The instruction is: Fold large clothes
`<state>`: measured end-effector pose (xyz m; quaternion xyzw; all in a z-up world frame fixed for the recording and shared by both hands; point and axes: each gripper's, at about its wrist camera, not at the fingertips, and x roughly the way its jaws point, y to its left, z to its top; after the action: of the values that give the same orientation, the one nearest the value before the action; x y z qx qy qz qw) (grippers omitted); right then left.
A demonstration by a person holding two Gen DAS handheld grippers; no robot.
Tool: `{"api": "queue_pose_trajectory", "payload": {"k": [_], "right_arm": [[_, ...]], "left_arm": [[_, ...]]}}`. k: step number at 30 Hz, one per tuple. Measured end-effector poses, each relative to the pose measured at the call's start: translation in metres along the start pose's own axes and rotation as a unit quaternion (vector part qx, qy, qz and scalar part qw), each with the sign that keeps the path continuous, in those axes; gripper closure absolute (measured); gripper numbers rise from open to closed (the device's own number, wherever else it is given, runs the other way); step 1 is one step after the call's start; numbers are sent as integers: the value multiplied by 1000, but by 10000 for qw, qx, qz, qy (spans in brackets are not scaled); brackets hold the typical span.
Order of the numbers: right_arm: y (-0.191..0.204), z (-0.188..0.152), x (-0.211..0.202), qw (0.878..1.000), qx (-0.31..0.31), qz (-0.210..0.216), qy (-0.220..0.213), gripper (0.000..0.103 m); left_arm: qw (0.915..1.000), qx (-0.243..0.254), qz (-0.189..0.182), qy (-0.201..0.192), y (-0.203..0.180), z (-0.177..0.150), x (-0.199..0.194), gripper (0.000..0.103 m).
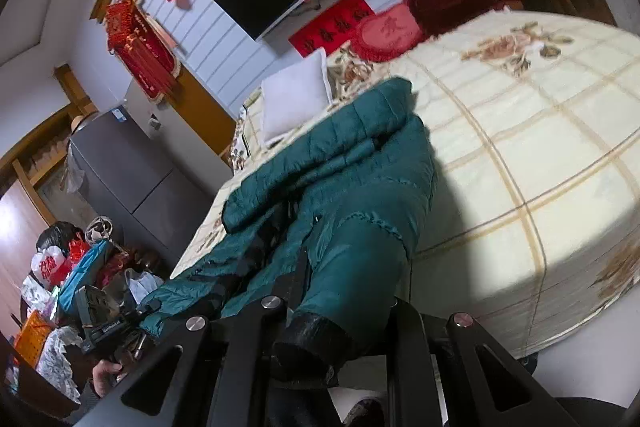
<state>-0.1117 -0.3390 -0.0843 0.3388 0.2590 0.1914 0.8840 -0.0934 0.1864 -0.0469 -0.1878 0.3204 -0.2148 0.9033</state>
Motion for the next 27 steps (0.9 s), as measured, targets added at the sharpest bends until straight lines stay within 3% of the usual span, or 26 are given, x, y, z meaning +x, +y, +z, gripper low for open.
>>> {"api": "queue_pose_trajectory", "payload": {"k": [4,10,20,27], "right_arm": [[18,10,-16,9994,-278,-4,-202,89],[32,20,-20,9985,-409,-161,-340,89],[38,53,14,9954,-577,-648,-401,89],[42,71,45,9906,-920,-947,-356,89]], "left_arm": [[9998,-5,-68,-211,-6,10,-15,89],[9989,203,317,-267,-19,27,-14,89],[9950,208,900,-372,-14,62,32,88],[9906,98,1355,-155,-6,70,66,88]]}}
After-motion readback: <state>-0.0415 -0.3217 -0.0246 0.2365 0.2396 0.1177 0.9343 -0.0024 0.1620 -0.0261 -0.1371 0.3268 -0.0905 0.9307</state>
